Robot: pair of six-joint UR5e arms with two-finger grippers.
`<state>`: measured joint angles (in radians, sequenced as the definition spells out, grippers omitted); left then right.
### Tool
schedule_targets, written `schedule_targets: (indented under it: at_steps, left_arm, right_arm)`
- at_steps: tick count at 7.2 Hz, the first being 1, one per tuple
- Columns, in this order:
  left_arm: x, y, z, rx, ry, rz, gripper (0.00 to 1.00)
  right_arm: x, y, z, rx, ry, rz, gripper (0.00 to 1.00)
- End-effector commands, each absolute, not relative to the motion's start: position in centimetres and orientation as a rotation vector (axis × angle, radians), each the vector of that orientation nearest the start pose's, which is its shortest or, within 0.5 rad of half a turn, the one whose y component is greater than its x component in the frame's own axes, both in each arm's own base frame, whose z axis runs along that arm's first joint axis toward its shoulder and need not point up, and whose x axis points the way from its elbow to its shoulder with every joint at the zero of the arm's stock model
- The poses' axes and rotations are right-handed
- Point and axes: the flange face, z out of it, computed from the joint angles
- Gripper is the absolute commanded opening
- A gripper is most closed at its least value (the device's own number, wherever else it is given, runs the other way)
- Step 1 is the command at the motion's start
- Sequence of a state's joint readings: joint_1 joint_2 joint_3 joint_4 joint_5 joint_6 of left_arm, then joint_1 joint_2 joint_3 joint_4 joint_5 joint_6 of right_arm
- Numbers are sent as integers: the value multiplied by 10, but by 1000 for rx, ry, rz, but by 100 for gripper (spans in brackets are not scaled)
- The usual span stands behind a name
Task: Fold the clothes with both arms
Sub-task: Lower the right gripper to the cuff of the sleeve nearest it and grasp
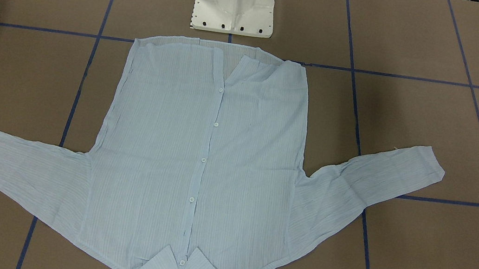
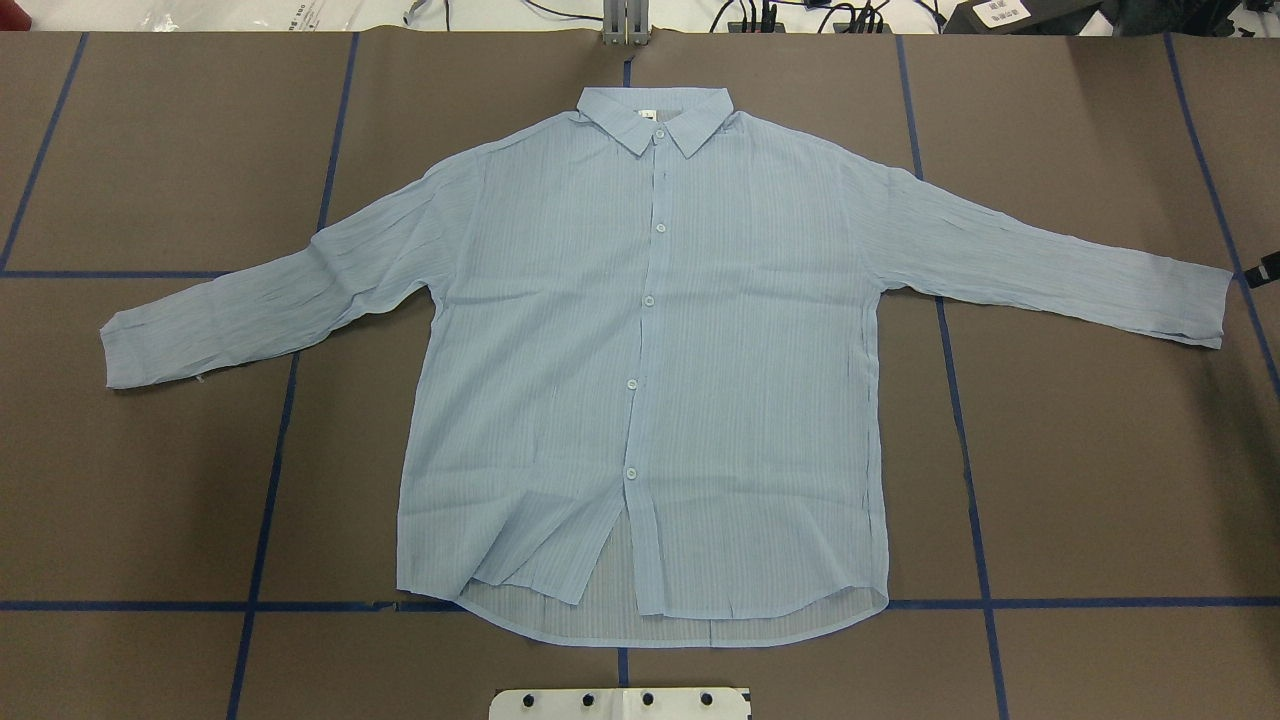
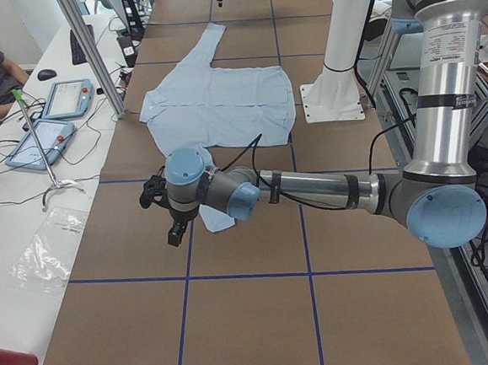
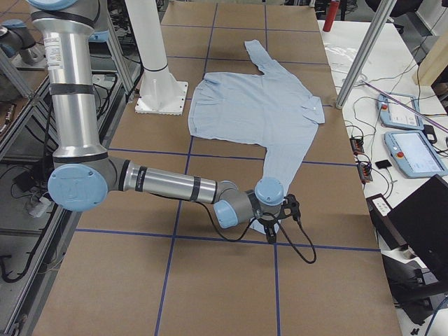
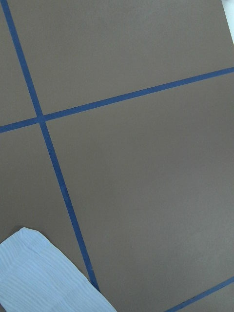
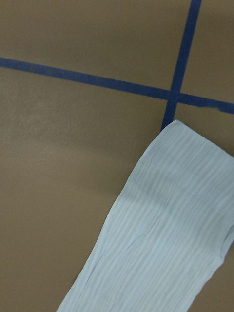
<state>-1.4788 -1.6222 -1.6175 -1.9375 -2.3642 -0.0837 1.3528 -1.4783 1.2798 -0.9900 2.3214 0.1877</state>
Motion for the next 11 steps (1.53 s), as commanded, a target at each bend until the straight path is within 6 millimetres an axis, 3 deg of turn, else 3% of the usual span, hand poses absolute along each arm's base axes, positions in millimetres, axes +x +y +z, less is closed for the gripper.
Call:
schedule_targets:
  at_steps: [1, 3, 6, 9, 11]
  left_arm:
    - [-13, -536, 565, 377, 817, 195, 100]
    - [-13, -536, 565, 377, 817, 195, 100]
    - [-13, -536, 563, 379, 820, 197, 100]
    - [-13, -536, 566, 375, 820, 195, 100]
    - [-13, -536, 565, 376, 820, 196, 100]
  right_arm:
    - [-77, -566, 697, 207, -757, -219, 100]
    - [-78, -570, 713, 188, -750, -242, 96]
    - [-84, -580, 714, 193, -745, -282, 90]
    - [-96, -583, 723, 165, -745, -292, 77]
    - [-105, -584, 731, 141, -746, -300, 76]
